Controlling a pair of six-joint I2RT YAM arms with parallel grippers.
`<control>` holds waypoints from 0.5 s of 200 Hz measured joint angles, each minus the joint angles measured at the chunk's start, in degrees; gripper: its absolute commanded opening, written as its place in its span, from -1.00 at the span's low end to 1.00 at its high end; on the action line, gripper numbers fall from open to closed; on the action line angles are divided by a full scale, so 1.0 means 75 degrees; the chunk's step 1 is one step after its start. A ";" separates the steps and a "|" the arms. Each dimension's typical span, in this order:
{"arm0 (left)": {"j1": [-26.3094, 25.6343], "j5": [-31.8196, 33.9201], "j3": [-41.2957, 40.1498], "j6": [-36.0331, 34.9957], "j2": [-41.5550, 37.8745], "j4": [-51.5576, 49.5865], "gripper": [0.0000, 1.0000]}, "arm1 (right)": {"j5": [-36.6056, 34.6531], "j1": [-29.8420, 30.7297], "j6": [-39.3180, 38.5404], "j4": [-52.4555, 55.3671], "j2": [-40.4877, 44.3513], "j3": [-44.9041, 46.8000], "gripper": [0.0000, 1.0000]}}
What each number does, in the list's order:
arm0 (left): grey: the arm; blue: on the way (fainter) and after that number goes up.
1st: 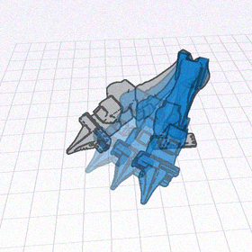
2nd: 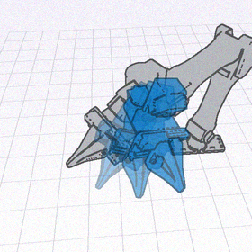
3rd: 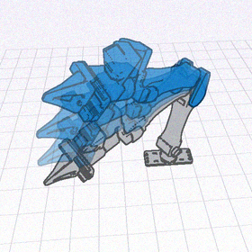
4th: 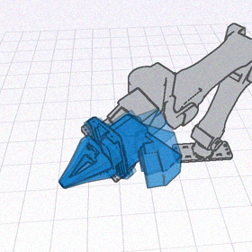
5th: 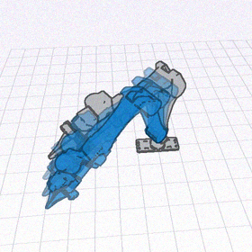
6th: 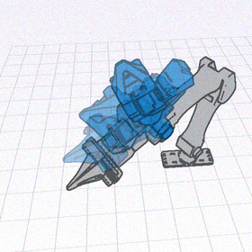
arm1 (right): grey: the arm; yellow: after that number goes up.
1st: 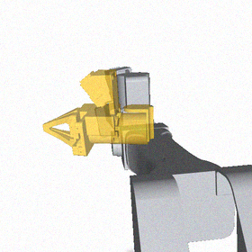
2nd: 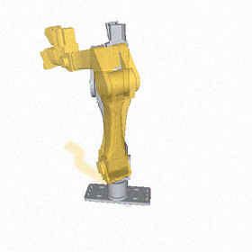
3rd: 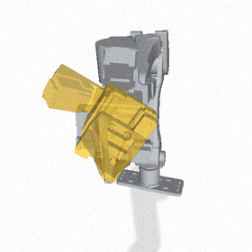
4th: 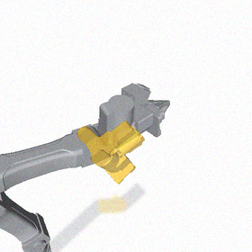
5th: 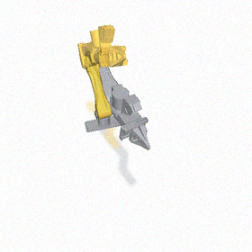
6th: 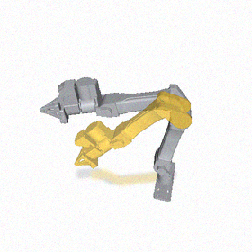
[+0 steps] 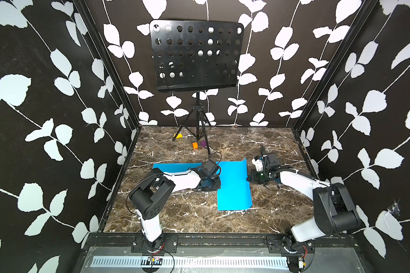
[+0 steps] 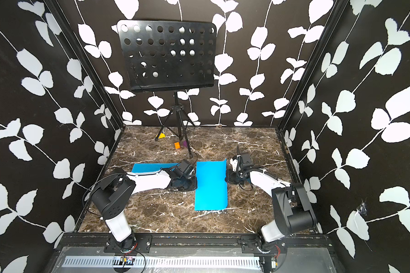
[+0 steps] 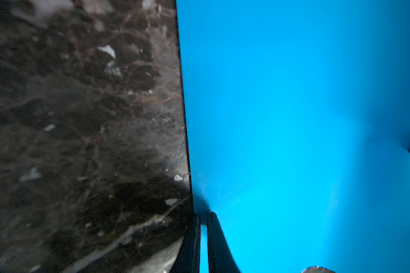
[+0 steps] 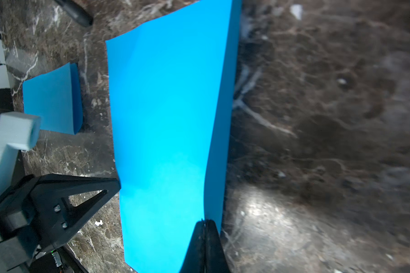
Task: Fold the rectangular paper in half along the long edge
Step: Fold the paper at the center of the board.
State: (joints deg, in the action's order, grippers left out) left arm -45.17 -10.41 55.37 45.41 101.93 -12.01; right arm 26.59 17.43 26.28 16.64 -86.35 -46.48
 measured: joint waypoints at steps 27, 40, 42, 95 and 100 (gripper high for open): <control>0.0000 -0.0006 -0.0003 0.0006 0.0000 0.0023 -0.76 | -0.0128 0.0460 0.0125 -0.0052 -0.0003 -0.0184 -1.00; 0.0000 -0.0009 -0.0006 0.0009 0.0000 0.0035 -0.76 | -0.0219 0.0679 0.0242 -0.0131 -0.0009 -0.0248 -1.00; 0.0000 -0.0009 -0.0006 0.0012 0.0000 0.0038 -0.77 | -0.0233 0.0705 0.0254 -0.0137 -0.0009 -0.0256 -1.00; 0.0003 -0.0047 -0.0064 0.0082 -0.0006 0.0184 -0.77 | -0.0647 0.1606 0.0883 -0.0778 -0.0391 -0.0428 -1.00; 0.0003 -0.0052 -0.0076 0.0090 -0.0009 0.0201 -0.77 | -0.0673 0.1676 0.0938 -0.0833 -0.0434 -0.0440 -1.00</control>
State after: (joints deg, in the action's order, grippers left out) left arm -45.15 -10.81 54.81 46.09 101.86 -10.50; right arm 21.54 30.00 33.32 10.39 -89.60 -49.78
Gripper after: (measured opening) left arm 0.117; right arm 0.047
